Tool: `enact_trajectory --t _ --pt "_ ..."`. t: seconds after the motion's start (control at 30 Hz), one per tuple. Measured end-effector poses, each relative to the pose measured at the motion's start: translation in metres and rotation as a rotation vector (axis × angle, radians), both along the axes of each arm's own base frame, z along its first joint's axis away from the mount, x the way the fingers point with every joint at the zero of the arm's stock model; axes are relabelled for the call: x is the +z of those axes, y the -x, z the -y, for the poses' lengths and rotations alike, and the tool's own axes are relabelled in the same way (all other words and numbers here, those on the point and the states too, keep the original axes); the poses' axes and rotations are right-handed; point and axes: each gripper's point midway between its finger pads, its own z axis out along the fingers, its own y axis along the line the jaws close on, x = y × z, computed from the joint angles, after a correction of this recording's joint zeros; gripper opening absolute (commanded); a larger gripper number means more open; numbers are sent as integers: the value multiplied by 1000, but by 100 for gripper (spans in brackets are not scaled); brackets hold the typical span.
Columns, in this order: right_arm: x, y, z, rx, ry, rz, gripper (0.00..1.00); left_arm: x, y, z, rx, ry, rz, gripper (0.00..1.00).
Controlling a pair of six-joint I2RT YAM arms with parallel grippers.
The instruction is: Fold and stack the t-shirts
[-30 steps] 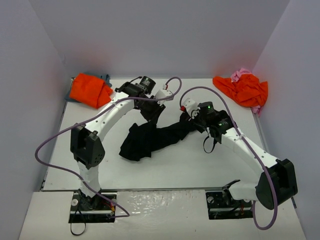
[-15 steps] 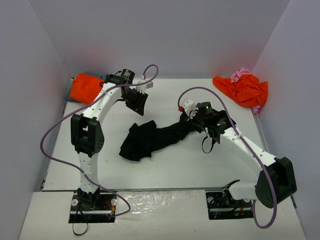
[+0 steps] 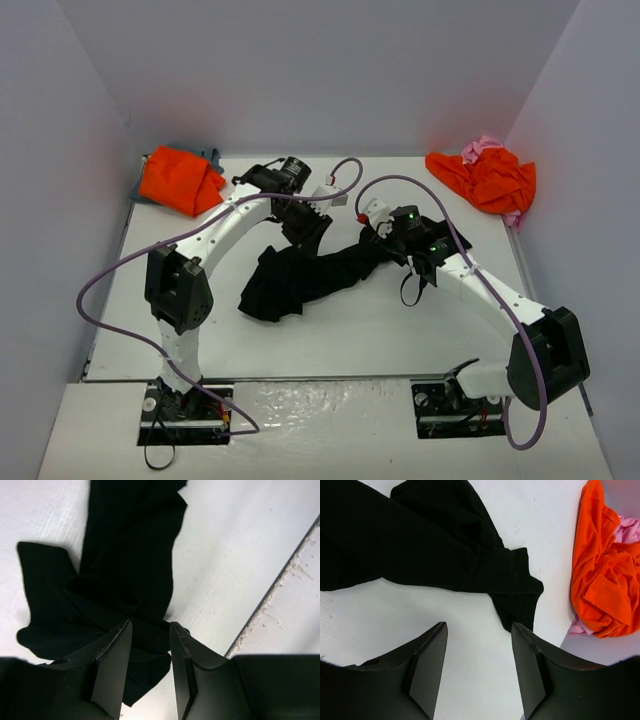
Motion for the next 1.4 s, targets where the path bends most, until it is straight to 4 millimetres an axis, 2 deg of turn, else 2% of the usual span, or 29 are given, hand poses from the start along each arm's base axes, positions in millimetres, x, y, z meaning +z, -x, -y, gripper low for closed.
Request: enact_trajectory --t 0.13,0.3,0.43,0.6,0.8,1.4 --pt "0 0 1 -3 1 1 51 -3 6 1 -9 -13 -5 36" --pt "-1 0 3 -9 0 1 51 -11 -6 -11 27 -45 -3 37" --pt "-2 1 3 -9 0 2 51 -25 -14 -16 48 -81 -18 39" --pt "-4 1 4 -9 -1 2 51 -43 -29 -11 51 -109 -32 42" --pt "-4 2 6 -13 -2 4 51 -61 -33 -10 52 -141 -60 41" --pt "-6 5 8 -17 -5 4 52 -55 -48 -19 83 -183 -4 41"
